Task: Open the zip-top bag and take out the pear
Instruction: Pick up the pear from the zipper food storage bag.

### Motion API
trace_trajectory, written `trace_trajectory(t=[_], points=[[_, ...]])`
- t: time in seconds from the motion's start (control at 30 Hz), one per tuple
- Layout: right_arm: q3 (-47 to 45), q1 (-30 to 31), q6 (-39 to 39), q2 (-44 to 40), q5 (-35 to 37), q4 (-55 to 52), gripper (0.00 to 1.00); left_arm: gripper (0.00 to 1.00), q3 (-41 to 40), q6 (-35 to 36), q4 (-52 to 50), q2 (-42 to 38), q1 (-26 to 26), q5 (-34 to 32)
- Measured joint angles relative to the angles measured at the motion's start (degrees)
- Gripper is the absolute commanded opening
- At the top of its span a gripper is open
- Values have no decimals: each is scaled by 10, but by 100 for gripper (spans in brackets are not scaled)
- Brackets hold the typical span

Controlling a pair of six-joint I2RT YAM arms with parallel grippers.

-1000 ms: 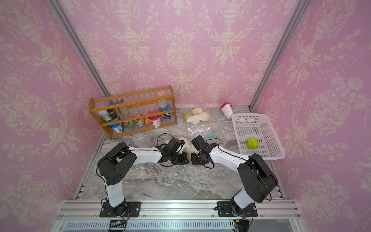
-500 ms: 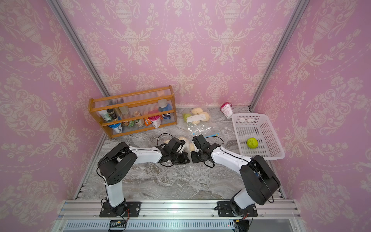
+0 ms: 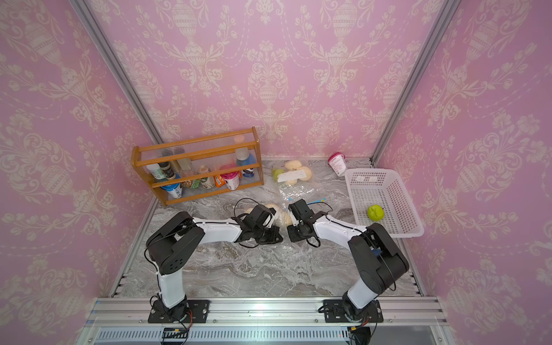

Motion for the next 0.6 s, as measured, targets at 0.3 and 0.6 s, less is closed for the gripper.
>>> trace_trajectory(t=[0.3,0.6], points=[[44,0,-33,-17,17,-59,36,0,-1,0,0,0,0,0],[75,-10,-62,-5,20,-84,27,0,-1,0,0,0,0,0]])
